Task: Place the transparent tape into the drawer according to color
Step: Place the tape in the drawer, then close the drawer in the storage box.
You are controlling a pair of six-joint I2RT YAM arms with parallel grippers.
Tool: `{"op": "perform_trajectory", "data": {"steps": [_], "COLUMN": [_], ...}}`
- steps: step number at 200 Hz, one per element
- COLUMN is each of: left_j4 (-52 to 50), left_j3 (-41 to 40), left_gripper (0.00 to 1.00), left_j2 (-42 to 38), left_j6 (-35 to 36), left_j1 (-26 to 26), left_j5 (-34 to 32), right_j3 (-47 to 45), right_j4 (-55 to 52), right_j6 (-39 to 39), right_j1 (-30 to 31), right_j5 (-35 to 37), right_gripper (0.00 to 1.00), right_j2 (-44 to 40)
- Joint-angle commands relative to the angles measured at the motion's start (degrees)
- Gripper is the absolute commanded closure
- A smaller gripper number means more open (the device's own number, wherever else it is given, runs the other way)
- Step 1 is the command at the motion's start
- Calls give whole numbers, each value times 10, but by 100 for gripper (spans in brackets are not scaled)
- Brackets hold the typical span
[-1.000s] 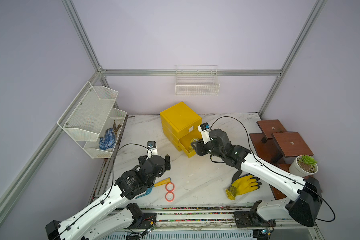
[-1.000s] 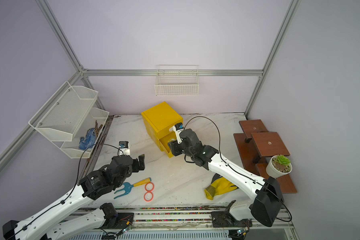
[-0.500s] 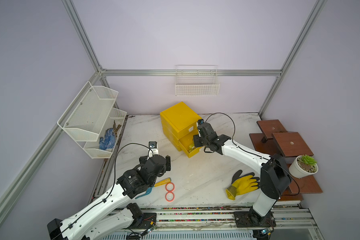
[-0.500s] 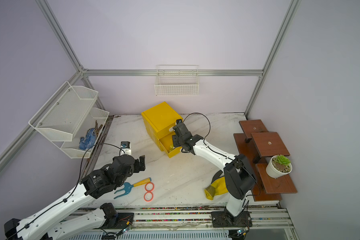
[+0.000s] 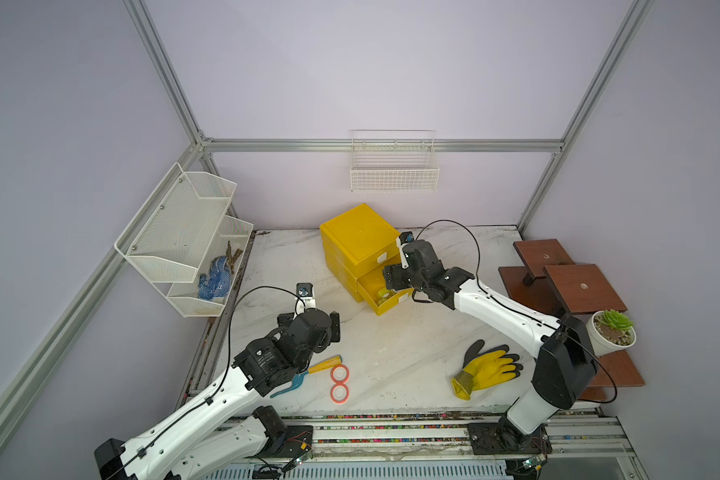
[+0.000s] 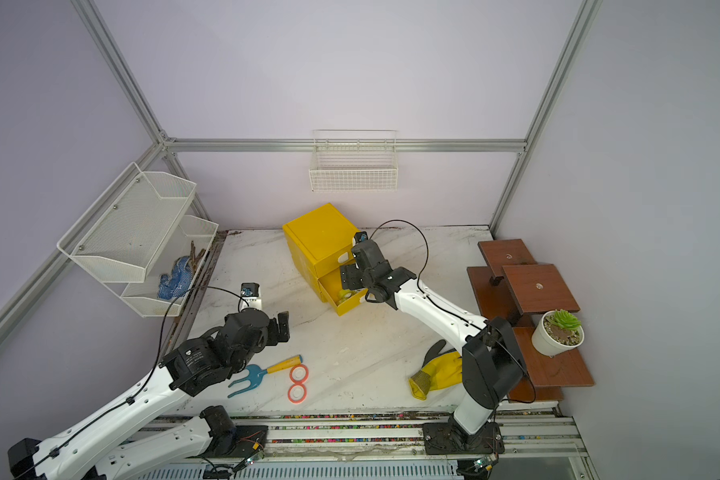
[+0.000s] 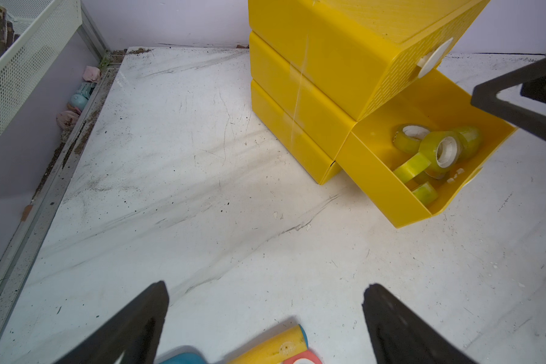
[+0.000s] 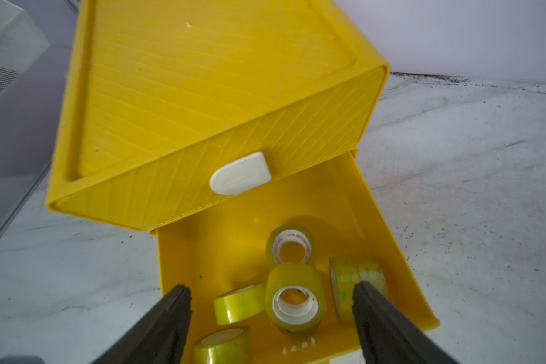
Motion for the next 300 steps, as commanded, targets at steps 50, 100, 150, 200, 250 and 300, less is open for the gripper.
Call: {"op": "perform_trajectory", "data": {"steps": [50,100,150,200,250,300], "left_j4": [-9,24,95,113,98,96], "left_j3": [39,91,222,333,369,360], "left_gripper": [0,0,0,0,0,0], "left_j2": [6,52,192,359,447,467], "left_j6": [-7,18,66,87,74,69], "left_j1": [13,71,100,139,173,179], "left_j5": [24,90,88,73,87,111], "right_j3": [-124,-185,-222,-204,-172,-144], "right_j4": [41,20,26,57,104,199], "right_j6": [-10,-3,31,45,35,33], "right_j1": [14,26,26,24,16,6], "right_j5": [-145,-124,-60,-16,3,-12], "right_gripper": [15,24,46,48,48,48], "right_j2": [-139,-179,-144,-82,-26,37]}}
